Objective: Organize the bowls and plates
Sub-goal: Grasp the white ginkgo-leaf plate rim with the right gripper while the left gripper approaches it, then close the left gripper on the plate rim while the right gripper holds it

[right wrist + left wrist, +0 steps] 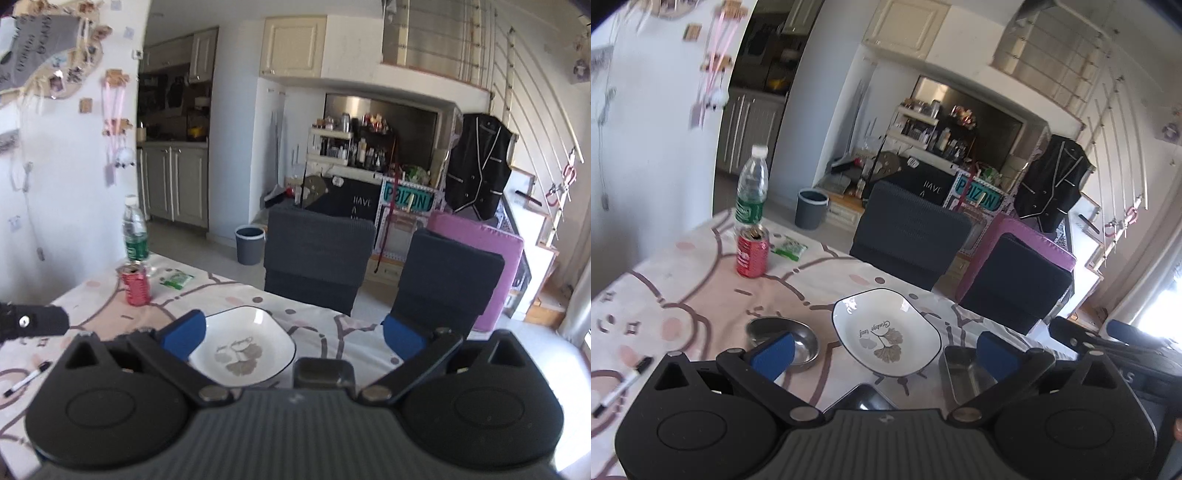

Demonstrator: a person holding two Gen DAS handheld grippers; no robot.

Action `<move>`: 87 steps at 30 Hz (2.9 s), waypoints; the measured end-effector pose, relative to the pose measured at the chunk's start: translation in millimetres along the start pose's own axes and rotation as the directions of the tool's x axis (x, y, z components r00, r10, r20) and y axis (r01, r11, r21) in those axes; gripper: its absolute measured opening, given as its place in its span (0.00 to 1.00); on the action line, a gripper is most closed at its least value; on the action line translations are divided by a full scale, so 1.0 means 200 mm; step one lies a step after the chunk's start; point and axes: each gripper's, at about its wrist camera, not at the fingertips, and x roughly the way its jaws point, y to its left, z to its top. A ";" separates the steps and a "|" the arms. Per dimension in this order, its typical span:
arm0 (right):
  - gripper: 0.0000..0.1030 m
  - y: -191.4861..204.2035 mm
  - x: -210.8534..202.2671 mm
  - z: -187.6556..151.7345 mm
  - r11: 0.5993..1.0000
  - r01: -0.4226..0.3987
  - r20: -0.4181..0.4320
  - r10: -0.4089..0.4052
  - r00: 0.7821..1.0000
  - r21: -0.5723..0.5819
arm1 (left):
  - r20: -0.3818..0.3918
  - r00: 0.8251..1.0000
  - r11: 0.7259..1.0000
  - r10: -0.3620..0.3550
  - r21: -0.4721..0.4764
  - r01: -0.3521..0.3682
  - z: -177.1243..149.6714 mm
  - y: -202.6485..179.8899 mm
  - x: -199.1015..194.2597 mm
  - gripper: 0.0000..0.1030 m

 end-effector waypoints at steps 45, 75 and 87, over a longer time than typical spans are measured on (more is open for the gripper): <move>0.17 -0.20 1.87 -0.19 0.967 -0.110 -0.421 0.201 0.885 0.231 | -0.221 0.957 0.981 -0.186 -0.094 0.169 -0.03 0.24 0.99 1.00; 0.13 -0.29 1.66 -0.28 0.933 -0.197 -0.437 0.319 0.841 0.302 | -0.380 0.925 0.989 -0.018 0.130 0.073 0.19 0.39 1.69 0.19; 0.16 -0.24 1.71 -0.28 0.940 -0.165 -0.478 0.297 0.827 0.298 | -0.389 0.921 0.988 -0.013 0.139 0.073 0.15 0.37 1.73 0.10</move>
